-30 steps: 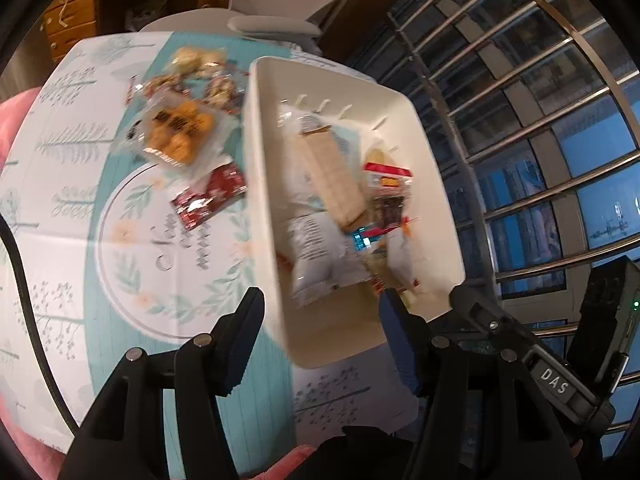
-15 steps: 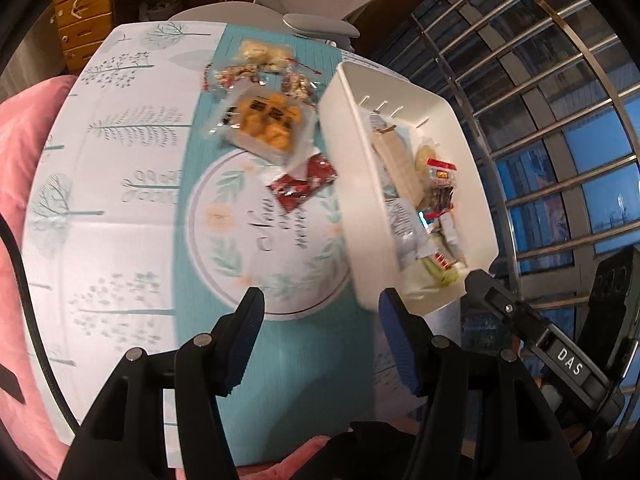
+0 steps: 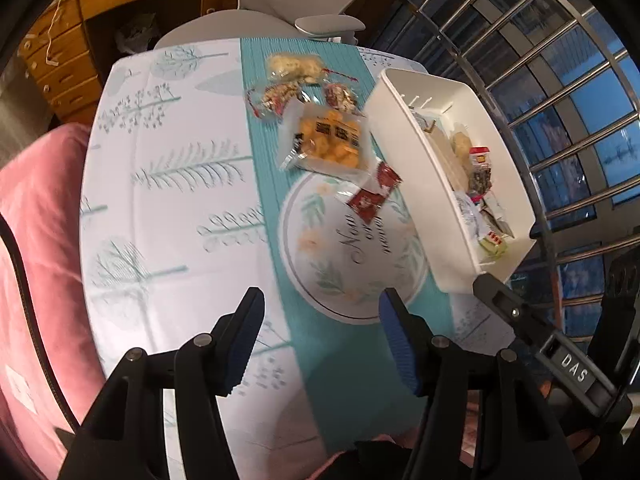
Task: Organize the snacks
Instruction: 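Withdraw both grippers from the tray toward the yellow cookie bag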
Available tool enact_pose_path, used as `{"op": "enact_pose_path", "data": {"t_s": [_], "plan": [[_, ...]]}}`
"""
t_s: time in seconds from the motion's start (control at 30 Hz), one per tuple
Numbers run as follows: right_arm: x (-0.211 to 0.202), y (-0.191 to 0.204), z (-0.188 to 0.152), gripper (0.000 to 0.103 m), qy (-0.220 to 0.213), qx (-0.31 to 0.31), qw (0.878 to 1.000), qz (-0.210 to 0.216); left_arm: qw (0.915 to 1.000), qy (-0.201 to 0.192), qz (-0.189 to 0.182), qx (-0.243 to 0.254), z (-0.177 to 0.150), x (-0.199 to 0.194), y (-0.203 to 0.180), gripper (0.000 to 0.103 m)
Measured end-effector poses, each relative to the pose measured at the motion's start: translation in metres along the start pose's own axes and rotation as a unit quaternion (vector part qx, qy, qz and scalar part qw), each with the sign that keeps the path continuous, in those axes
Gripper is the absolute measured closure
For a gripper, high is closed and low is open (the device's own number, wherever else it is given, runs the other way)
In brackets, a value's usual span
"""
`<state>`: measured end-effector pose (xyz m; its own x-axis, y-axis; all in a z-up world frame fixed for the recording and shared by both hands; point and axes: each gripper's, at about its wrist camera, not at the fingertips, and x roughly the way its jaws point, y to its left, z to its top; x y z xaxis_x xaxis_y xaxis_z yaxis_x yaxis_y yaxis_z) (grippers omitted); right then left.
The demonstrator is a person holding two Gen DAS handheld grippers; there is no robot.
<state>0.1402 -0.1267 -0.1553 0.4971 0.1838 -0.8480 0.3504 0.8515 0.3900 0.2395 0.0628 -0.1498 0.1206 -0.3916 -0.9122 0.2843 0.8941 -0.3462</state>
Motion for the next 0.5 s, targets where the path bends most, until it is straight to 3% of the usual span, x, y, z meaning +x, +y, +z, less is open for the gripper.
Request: {"op": "enact_pose_path", "data": {"t_s": [0.23,0.5], "plan": [[0.016,0.018,-0.010,0.051,-0.037,0.002,0.999,-0.015,0.9996,0.002,0.005,0.028,0.031,0.002,0.014,0.044],[0.046,0.026,-0.012,0.051,-0.077,0.000,0.996,-0.040,0.9989,0.031,0.008,0.035,0.076,0.027,0.007,0.034]]}}
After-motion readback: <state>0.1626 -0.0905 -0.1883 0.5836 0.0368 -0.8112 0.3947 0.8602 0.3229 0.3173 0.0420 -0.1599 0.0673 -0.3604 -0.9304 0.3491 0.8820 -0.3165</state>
